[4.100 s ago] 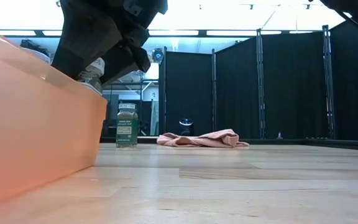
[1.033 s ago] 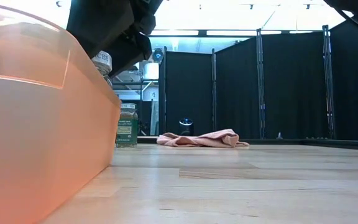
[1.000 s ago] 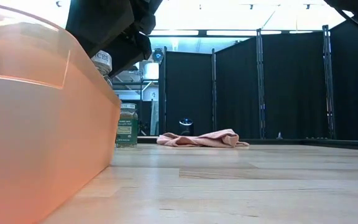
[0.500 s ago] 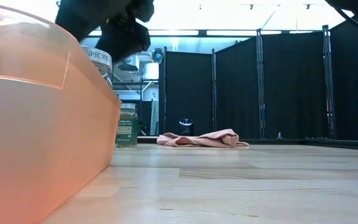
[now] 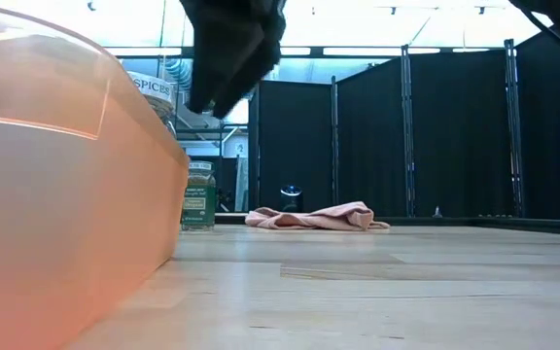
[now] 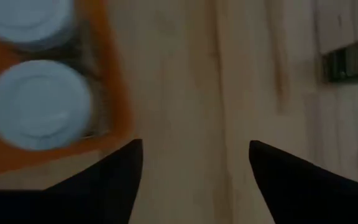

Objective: Sort spices by type
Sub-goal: Adjust the orange bin

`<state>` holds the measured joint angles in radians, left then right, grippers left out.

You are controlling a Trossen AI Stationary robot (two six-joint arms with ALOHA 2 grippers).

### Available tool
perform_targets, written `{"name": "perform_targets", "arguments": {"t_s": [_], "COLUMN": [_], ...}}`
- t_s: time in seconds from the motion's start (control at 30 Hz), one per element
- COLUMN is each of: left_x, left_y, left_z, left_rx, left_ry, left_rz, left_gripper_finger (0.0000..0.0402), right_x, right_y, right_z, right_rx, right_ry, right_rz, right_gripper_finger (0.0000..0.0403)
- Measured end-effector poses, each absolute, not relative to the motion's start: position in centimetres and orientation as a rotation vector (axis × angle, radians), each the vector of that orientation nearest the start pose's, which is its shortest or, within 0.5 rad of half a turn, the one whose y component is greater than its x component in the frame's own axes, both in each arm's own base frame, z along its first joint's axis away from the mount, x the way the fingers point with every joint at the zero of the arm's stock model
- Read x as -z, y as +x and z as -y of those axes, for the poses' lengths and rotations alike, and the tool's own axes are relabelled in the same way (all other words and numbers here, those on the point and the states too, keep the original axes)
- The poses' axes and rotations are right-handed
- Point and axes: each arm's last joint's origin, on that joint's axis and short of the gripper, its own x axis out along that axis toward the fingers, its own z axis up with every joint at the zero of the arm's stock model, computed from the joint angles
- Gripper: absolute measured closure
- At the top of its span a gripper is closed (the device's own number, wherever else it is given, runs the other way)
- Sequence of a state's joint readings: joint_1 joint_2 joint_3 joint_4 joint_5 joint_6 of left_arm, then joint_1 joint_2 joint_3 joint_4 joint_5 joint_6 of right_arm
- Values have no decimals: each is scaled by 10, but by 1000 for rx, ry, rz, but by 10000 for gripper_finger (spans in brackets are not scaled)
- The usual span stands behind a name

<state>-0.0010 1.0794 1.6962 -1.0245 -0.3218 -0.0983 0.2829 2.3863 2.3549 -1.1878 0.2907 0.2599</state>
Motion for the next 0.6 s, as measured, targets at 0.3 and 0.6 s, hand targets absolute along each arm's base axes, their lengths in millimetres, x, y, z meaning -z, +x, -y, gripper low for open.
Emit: {"name": "perform_targets", "arguments": {"t_s": [0.3,0.6], "left_x": [-489,-489], "left_y": [148,148], "left_z": [-9,-9], "left_rx": [-337,-341], "left_ry": [-38,-37], "left_rz": [-386,-386], "left_gripper_finger": [117,117], "right_x": [-223,-205], "right_y": [482,488], "right_z": [-102,-100], "right_rx": [197,79], "right_ry": [-84,-82], "right_rz": [-1192,-1178], "right_gripper_finger": [239,386]}}
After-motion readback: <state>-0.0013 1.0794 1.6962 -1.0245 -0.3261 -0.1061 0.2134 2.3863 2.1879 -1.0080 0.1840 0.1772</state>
